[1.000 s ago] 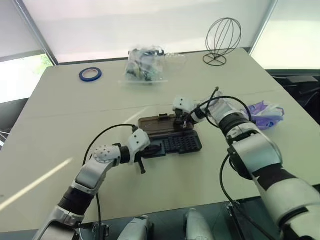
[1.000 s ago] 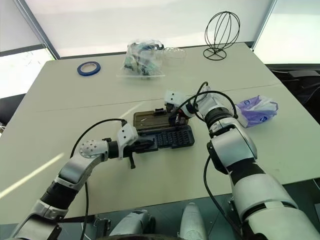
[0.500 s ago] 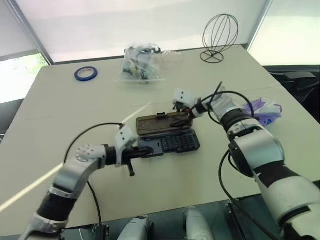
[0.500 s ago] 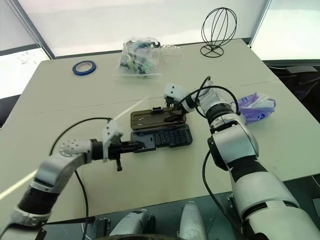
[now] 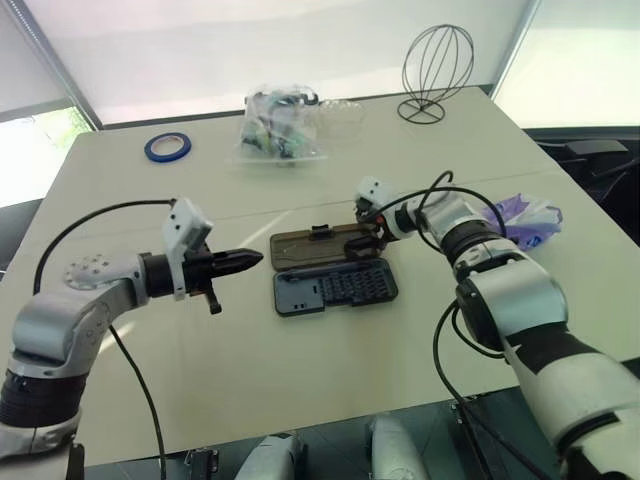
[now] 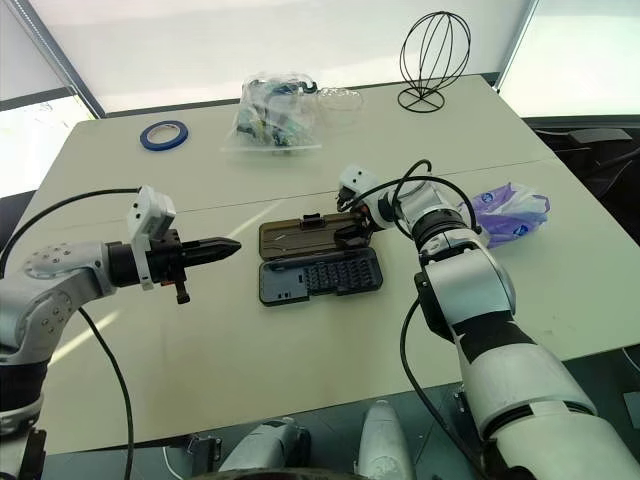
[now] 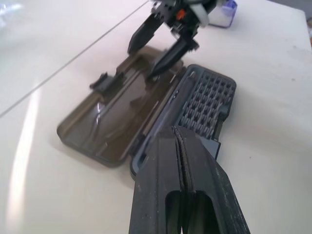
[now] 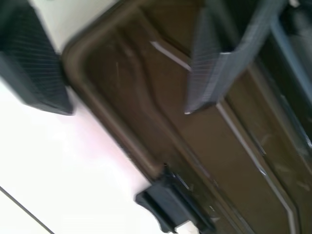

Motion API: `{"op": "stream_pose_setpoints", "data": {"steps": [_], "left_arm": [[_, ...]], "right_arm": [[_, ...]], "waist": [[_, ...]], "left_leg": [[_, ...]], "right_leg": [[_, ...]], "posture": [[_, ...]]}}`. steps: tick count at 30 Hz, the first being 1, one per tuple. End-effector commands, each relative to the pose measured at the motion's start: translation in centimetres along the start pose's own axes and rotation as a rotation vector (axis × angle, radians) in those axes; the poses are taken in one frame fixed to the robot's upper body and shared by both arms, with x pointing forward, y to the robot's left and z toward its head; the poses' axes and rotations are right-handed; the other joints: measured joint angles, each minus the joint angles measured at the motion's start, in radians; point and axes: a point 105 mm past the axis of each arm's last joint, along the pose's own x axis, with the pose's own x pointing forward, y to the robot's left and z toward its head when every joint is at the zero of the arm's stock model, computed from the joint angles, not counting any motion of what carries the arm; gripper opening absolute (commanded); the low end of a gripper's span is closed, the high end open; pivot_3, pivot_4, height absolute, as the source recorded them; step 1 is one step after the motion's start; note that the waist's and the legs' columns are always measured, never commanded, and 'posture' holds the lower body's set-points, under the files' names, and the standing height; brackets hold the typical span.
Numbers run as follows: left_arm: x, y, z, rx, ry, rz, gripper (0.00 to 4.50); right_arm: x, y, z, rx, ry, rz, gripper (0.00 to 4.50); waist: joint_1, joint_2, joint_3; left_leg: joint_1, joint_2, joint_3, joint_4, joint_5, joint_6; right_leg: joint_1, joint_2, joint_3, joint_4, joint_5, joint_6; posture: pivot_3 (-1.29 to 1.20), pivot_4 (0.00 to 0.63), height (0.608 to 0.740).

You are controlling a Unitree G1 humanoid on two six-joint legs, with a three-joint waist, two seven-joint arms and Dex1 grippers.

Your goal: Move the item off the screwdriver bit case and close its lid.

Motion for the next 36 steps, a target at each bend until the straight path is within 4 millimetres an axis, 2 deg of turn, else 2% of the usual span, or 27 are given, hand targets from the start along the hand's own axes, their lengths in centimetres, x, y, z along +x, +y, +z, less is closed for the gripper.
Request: {"op": "stream_pose_setpoints", "data": {"steps": [1, 4, 5, 10, 15, 16, 27, 36], "left_arm": [[-0.9, -0.4, 1.1, 0.046, -0.038, 0.047, 0.00], [-1.3, -0.5, 0.7, 0.035, -0.032, 0.073, 0.00], [-1.4, -0.5, 0.6, 0.033, -0.029, 0.078, 0.00], [-1.6, -0.5, 0.4, 0.028, -0.031, 0.100, 0.00], [-1.4, -0.1, 0.3, 0.030, -0.030, 0.115, 0.00], [-1.3, 0.0, 0.2, 0.034, -0.024, 0.116, 0.00], [-0.1, 0.1, -0.5, 0.037, 0.002, 0.066, 0.00], [0.7, 0.0, -0.9, 0.039, 0.010, 0.037, 0.00]], "right_arm": [[0.9, 0.5, -1.8, 0.003, 0.055, 0.001, 1.68], [1.1, 0.8, -2.4, -0.024, 0.086, 0.011, 0.21], [1.1, 0.9, -2.6, -0.041, 0.097, 0.018, 0.06], [1.5, 1.3, -3.0, -0.228, 0.147, 0.034, 0.06], [2.0, 1.4, -1.9, -0.362, 0.124, 0.010, 0.06], [2.0, 1.5, -1.8, -0.440, 0.138, 0.018, 0.06], [1.9, 5.0, -0.9, -0.829, 0.058, 0.262, 0.06], [1.3, 6.0, -0.1, -0.856, 0.004, 0.349, 0.06]], "waist": [[0.000, 0.000, 0.000], [-0.001, -0.001, -0.001], [-0.003, -0.002, -0.001], [-0.001, -0.002, -0.002], [-0.004, -0.003, -0.002], [-0.005, -0.003, -0.002], [-0.009, -0.003, -0.002], [-0.006, -0.003, -0.002]], "left_leg": [[0.001, 0.000, 0.000, 0.000, 0.000, 0.000], [0.002, 0.001, 0.000, 0.000, 0.000, -0.001], [0.003, 0.002, 0.000, -0.001, -0.001, -0.001], [0.005, 0.007, 0.001, 0.001, -0.002, -0.003], [0.010, 0.009, 0.002, 0.001, -0.003, -0.005], [0.010, 0.010, 0.003, 0.001, -0.003, -0.006], [0.011, 0.012, 0.004, -0.004, -0.004, -0.007], [0.011, 0.012, 0.004, -0.007, -0.004, -0.007]], "right_leg": [[0.000, 0.000, 0.000, 0.000, 0.000, 0.000], [0.001, 0.001, 0.000, 0.000, 0.000, 0.000], [0.002, 0.001, 0.000, -0.001, 0.000, 0.000], [0.005, 0.007, 0.001, -0.001, 0.001, -0.002], [0.009, 0.010, 0.001, -0.001, 0.001, -0.002], [0.009, 0.010, 0.001, -0.001, 0.002, -0.003], [0.007, 0.012, 0.002, -0.002, 0.001, -0.005], [0.006, 0.012, 0.001, -0.002, 0.001, -0.005]], "posture": [[0.00, 0.150, 0.740], [0.00, 0.150, 0.740], [0.00, 0.150, 0.740], [0.00, 0.150, 0.740], [0.00, 0.150, 0.740], [0.00, 0.150, 0.740], [0.00, 0.150, 0.740], [0.00, 0.150, 0.740]]}}
